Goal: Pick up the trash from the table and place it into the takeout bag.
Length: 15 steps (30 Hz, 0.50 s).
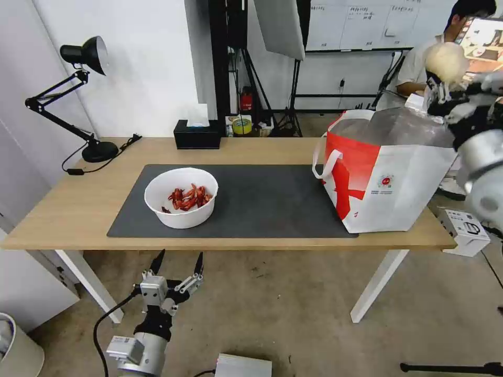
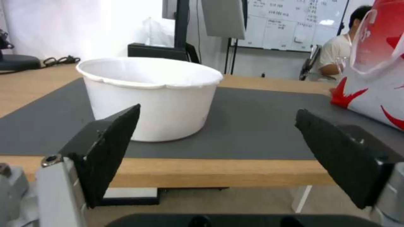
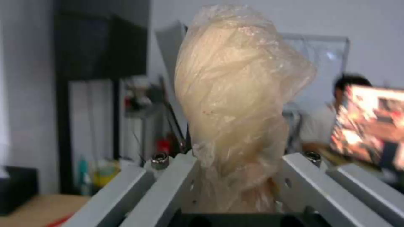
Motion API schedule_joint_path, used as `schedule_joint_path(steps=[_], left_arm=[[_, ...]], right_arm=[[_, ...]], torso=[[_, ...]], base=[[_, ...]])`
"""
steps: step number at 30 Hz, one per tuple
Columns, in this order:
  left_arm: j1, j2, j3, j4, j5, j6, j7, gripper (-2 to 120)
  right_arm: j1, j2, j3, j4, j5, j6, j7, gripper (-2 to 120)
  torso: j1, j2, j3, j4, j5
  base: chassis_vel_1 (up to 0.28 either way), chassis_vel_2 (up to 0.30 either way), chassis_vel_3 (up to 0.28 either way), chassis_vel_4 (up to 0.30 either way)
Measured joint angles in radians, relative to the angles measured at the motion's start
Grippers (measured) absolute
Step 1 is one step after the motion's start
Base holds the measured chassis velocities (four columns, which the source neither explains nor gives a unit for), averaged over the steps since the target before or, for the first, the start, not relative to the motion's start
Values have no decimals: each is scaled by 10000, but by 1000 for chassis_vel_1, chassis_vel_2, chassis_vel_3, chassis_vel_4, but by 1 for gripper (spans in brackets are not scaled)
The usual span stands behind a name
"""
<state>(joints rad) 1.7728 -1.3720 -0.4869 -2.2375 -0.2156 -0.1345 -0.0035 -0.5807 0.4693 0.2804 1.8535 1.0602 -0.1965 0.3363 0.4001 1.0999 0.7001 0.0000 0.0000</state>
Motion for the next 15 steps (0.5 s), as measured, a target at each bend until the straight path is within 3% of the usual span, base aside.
schedule_joint_path(steps=[8, 13, 15], left_arm=[[-35, 136, -119, -190, -200, 0, 4, 100], [-39, 185, -184, -242, -300, 1, 5, 100], [-36, 258, -252, -250, -369, 9, 5, 100]], right_arm=[[1644, 391, -1479, -879, 1480, -1406, 1807, 5], [1827, 598, -1737, -972, 1873, -1925, 2322, 6], [1857, 711, -1799, -978, 2118, -2430, 2668, 18]], torso=[[0, 0, 0, -1, 0], [0, -1, 0, 2, 0], [0, 0, -1, -1, 0]], base=[[0, 0, 0, 0], [0, 0, 0, 0], [0, 0, 0, 0]])
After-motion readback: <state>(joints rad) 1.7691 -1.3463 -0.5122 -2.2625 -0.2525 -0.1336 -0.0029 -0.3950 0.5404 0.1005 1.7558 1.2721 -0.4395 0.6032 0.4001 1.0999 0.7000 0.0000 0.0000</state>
